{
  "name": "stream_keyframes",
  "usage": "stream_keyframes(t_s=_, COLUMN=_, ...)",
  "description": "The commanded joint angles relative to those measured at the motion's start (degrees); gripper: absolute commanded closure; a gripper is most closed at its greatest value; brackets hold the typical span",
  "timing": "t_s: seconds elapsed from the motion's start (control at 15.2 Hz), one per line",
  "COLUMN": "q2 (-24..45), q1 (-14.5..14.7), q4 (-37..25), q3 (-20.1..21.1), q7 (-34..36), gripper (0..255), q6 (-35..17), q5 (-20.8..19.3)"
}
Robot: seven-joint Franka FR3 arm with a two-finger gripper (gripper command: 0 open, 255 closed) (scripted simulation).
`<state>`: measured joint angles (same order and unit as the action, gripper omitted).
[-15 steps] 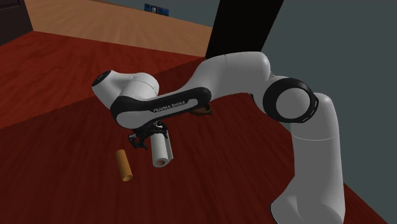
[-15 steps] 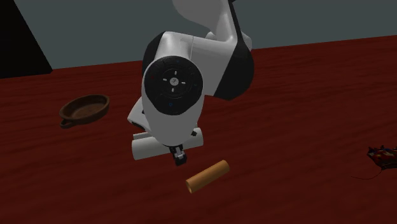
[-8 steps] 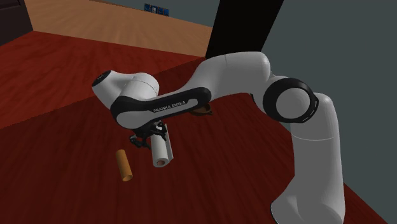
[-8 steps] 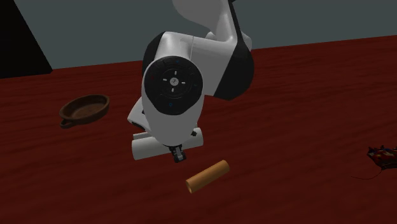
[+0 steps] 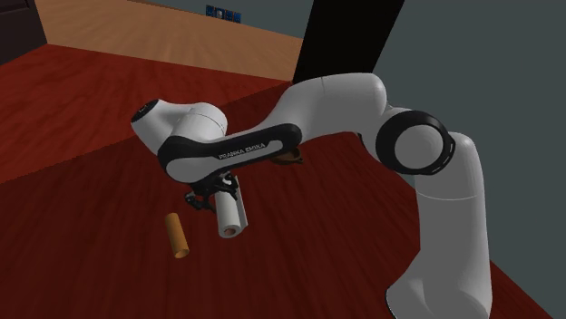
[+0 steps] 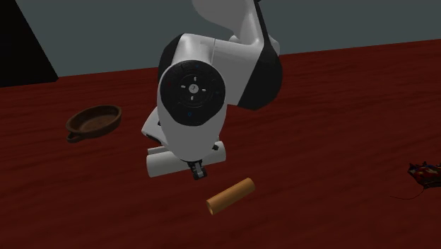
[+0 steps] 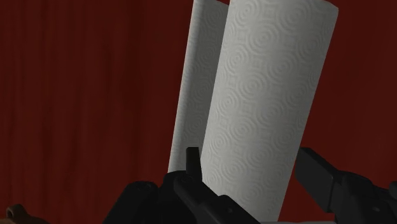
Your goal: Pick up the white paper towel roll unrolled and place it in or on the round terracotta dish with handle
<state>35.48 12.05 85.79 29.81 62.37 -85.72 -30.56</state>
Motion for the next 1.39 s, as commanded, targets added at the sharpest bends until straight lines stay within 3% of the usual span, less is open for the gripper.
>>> stream_keyframes(t_s=0.0, q2=-0.4, q1=0.1, q4=-0.7, q3=0.1, q7=-0.4, gripper=255, q6=0.9, q5=0.2)
stream_keyframes(t_s=1.32, q2=-4.3, q1=1.3, q4=-10.3, q3=0.9, q7=-4.8, gripper=255, q6=13.1, q5=1.5)
